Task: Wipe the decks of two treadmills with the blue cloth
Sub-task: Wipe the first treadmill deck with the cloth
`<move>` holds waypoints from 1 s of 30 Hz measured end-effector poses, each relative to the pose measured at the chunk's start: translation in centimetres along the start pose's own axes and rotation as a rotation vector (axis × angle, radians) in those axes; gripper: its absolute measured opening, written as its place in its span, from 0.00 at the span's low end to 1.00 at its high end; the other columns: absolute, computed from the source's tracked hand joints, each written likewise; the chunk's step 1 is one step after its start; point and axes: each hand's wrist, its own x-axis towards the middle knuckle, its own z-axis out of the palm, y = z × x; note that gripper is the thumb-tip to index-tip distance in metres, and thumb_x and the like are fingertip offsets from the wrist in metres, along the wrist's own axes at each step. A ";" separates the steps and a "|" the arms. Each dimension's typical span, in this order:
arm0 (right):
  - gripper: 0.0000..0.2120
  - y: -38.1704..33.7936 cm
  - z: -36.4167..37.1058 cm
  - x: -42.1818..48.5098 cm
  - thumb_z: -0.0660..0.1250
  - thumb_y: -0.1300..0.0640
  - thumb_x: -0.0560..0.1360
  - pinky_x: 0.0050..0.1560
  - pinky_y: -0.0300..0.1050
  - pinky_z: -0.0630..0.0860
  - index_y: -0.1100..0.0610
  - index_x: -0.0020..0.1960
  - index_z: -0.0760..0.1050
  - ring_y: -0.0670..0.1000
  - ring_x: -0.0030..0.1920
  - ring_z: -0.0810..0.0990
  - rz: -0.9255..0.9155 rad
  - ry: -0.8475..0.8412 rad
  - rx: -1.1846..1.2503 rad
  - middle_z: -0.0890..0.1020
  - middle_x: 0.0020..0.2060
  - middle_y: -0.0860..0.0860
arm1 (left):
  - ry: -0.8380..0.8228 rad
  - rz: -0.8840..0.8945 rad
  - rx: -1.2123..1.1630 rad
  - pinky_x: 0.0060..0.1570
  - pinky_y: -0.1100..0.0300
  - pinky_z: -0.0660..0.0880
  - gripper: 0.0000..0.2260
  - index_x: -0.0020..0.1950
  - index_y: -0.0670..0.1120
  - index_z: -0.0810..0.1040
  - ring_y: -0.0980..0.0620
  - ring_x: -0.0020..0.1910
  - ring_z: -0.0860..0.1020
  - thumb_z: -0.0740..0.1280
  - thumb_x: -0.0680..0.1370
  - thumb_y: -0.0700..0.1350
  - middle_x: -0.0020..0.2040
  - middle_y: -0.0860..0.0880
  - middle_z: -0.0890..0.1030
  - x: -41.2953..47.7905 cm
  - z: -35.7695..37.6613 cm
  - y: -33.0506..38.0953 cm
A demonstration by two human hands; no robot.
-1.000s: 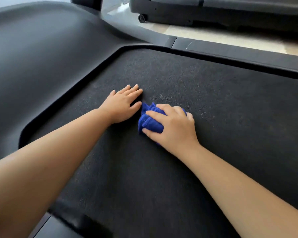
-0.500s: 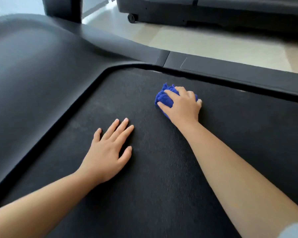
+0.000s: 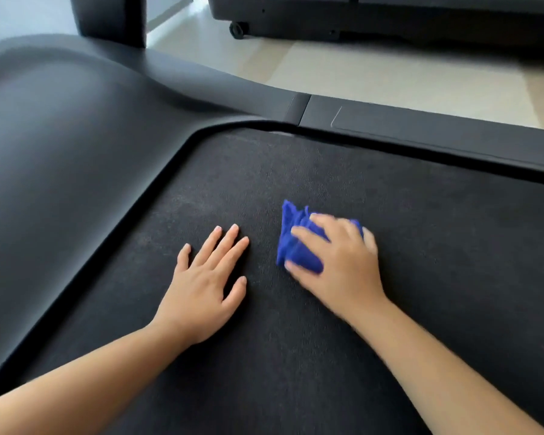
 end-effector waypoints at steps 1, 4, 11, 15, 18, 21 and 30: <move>0.23 -0.7 -0.5 -1.8 0.60 0.37 0.65 0.53 0.59 0.72 0.47 0.53 0.81 0.55 0.52 0.77 -0.061 0.004 0.018 0.80 0.54 0.51 | 0.002 0.002 0.002 0.70 0.50 0.41 0.29 0.75 0.58 0.51 0.61 0.73 0.40 0.43 0.73 0.61 0.75 0.61 0.45 0.0 0.0 0.0; 0.23 -0.4 -1.0 -2.4 0.62 0.36 0.65 0.51 0.57 0.74 0.46 0.53 0.81 0.55 0.50 0.79 -0.135 0.005 0.079 0.81 0.54 0.49 | 0.007 0.006 0.004 0.70 0.48 0.43 0.29 0.75 0.57 0.52 0.60 0.73 0.41 0.43 0.73 0.61 0.75 0.60 0.46 0.0 0.1 0.0; 0.25 5.1 1.5 10.0 0.64 0.36 0.72 0.63 0.57 0.61 0.44 0.65 0.73 0.56 0.65 0.67 0.270 -0.160 -0.044 0.71 0.66 0.49 | -0.007 -0.003 0.020 0.69 0.52 0.38 0.30 0.75 0.59 0.48 0.62 0.72 0.37 0.40 0.72 0.62 0.74 0.62 0.43 0.0 0.1 -0.1; 0.25 5.9 2.1 12.5 0.62 0.38 0.74 0.65 0.57 0.59 0.45 0.68 0.69 0.55 0.66 0.64 0.377 -0.166 -0.072 0.68 0.67 0.49 | -0.012 0.000 0.019 0.70 0.51 0.38 0.31 0.75 0.58 0.48 0.62 0.72 0.37 0.39 0.72 0.62 0.75 0.62 0.42 -0.1 0.2 -0.1; 0.24 5.1 1.5 9.7 0.62 0.38 0.74 0.65 0.57 0.59 0.46 0.68 0.69 0.55 0.66 0.64 0.291 -0.155 -0.087 0.68 0.67 0.49 | -0.011 0.005 0.011 0.70 0.50 0.39 0.31 0.75 0.58 0.49 0.62 0.72 0.37 0.39 0.71 0.62 0.75 0.61 0.43 -0.1 0.2 -0.2; 0.24 3.5 0.2 5.4 0.63 0.39 0.74 0.64 0.57 0.59 0.45 0.67 0.71 0.55 0.65 0.65 0.209 -0.143 -0.069 0.69 0.66 0.49 | -0.014 0.012 -0.005 0.71 0.49 0.39 0.31 0.75 0.57 0.50 0.61 0.73 0.39 0.41 0.72 0.62 0.75 0.60 0.45 -0.2 0.3 0.0; 0.21 -3.1 -2.1 -6.1 0.69 0.42 0.71 0.61 0.61 0.63 0.48 0.61 0.77 0.57 0.59 0.72 0.125 -0.057 -0.050 0.75 0.61 0.52 | 0.033 -0.012 0.048 0.71 0.47 0.42 0.23 0.75 0.54 0.53 0.56 0.75 0.45 0.53 0.80 0.53 0.76 0.56 0.49 -0.2 0.4 0.3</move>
